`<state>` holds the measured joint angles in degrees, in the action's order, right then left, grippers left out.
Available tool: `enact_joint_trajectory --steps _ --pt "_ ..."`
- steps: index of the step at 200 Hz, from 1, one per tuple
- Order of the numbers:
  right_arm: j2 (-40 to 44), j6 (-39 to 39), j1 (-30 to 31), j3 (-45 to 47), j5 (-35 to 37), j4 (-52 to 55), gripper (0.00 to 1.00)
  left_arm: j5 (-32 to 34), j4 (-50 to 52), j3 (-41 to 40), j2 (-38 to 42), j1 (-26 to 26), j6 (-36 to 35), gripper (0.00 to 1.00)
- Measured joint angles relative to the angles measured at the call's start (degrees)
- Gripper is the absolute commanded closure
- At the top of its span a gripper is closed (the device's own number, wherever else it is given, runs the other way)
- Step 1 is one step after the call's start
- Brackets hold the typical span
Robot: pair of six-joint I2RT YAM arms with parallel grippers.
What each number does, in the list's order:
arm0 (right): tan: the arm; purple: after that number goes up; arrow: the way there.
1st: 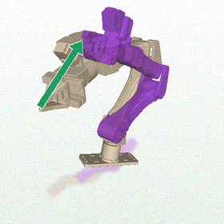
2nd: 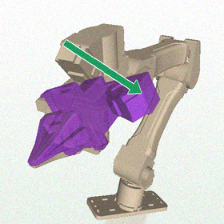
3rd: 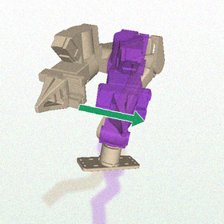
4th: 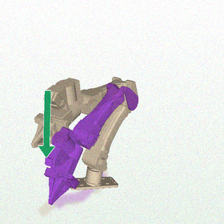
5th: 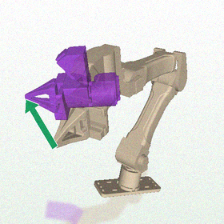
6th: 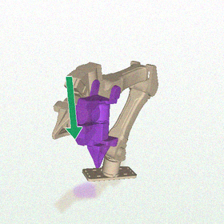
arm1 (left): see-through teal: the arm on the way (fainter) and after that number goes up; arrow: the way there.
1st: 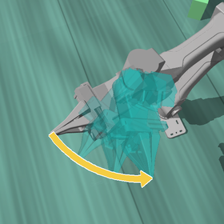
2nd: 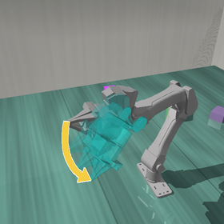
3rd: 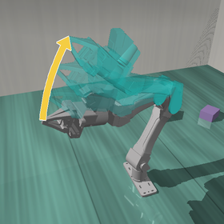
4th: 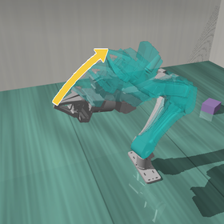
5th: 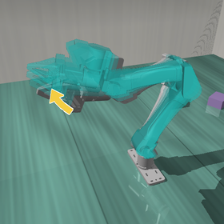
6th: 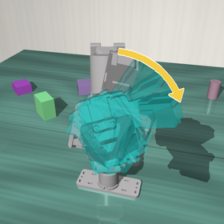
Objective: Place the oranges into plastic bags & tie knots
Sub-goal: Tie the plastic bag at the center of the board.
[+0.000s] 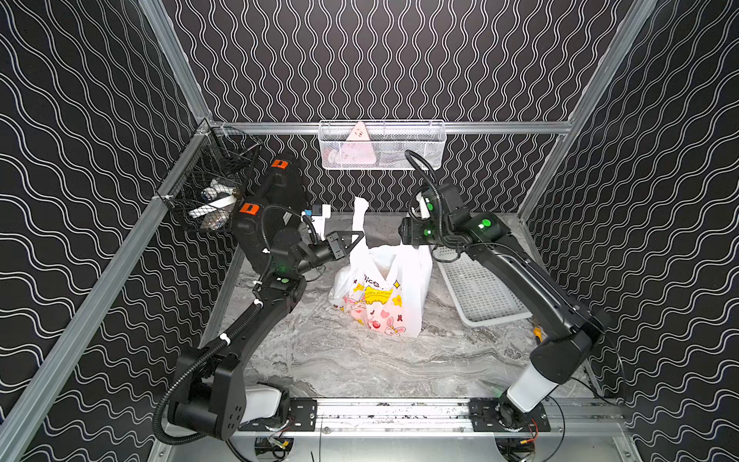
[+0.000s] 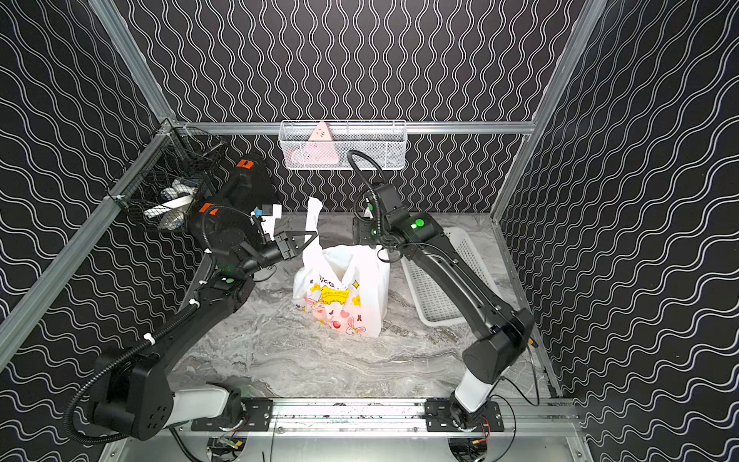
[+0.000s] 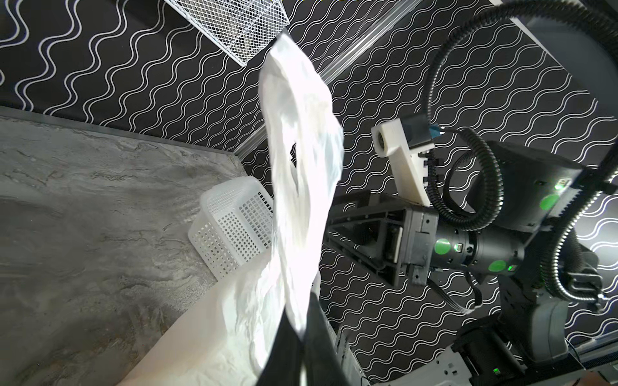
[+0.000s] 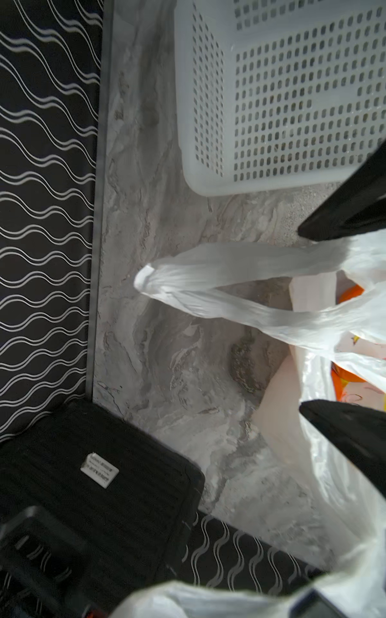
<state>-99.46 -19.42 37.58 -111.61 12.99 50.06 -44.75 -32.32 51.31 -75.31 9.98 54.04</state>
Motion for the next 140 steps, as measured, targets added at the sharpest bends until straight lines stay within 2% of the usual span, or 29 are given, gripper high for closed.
enact_joint_trajectory --steps 48,79,94,117,140 --pt "-8.55 1.03 0.72 -8.5 10.54 5.01 0.24 -0.02 0.96 0.22 -0.07 0.02 -0.22 1.0" --pt "-12.04 1.09 1.6 -11.21 15.37 6.78 0.34 0.0 1.29 0.22 -0.22 0.02 -0.39 1.0" --pt "-13.07 1.27 1.66 -11.28 16.57 7.06 0.47 0.0 1.36 0.22 -0.5 0.02 -0.39 1.0" --pt "-13.35 1.29 1.68 -11.28 17.42 7.1 0.75 0.0 1.92 0.46 -0.63 0.02 -0.72 1.0" --pt "-13.09 1.49 1.7 -11.3 17.38 6.97 0.94 0.02 3.06 0.94 -0.63 0.02 -1.49 1.0"
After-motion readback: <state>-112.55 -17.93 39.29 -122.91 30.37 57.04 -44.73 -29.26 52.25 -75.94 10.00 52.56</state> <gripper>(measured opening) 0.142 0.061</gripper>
